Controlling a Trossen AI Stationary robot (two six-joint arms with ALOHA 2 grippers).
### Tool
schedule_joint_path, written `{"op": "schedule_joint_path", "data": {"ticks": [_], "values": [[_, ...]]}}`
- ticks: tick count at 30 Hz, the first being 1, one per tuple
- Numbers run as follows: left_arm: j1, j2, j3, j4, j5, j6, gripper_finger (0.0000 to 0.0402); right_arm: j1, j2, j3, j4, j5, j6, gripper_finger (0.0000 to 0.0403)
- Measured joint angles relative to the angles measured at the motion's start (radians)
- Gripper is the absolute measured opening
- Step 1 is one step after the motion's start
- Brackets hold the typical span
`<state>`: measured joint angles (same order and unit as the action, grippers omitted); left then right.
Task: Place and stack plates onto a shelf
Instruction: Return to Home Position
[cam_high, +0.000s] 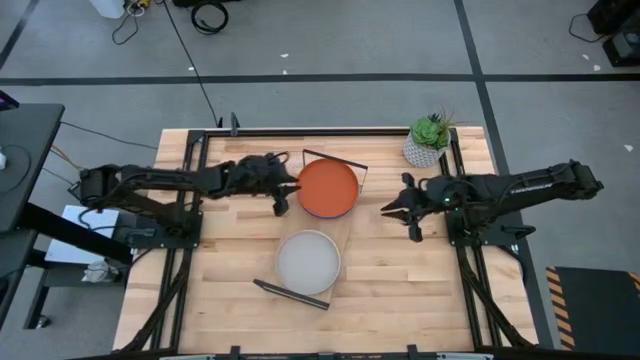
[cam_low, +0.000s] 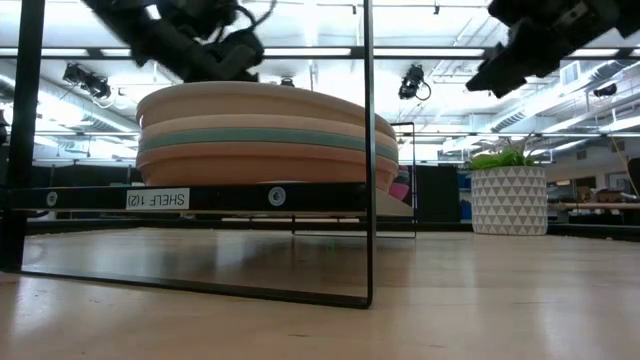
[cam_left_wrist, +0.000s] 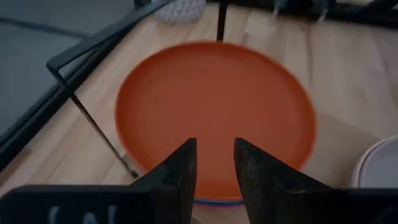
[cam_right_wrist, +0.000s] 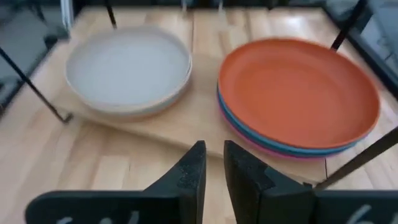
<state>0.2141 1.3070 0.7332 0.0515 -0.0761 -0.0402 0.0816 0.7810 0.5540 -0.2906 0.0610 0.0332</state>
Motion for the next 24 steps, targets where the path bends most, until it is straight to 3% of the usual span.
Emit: {"op": "schedule_joint_path", "data": {"ticks": [6, 13, 24], "values": [[-0.018, -0.158, -0.201, 0.162, -0.002, -0.003, 0.0106, -0.005, -0.189, -0.151, 0.140, 0.079, 0.074, 0.0049], [-0.047, -0.341, -0.372, 0.278, -0.021, -0.018, 0.0103, -0.005, -0.352, -0.212, 0.096, 0.130, 0.180, 0.0033], [-0.074, -0.714, -0.605, 0.226, -0.084, -0.044, 0.0103, 0.010, -0.574, -0.212, 0.017, 0.164, 0.264, 0.0024]]}}
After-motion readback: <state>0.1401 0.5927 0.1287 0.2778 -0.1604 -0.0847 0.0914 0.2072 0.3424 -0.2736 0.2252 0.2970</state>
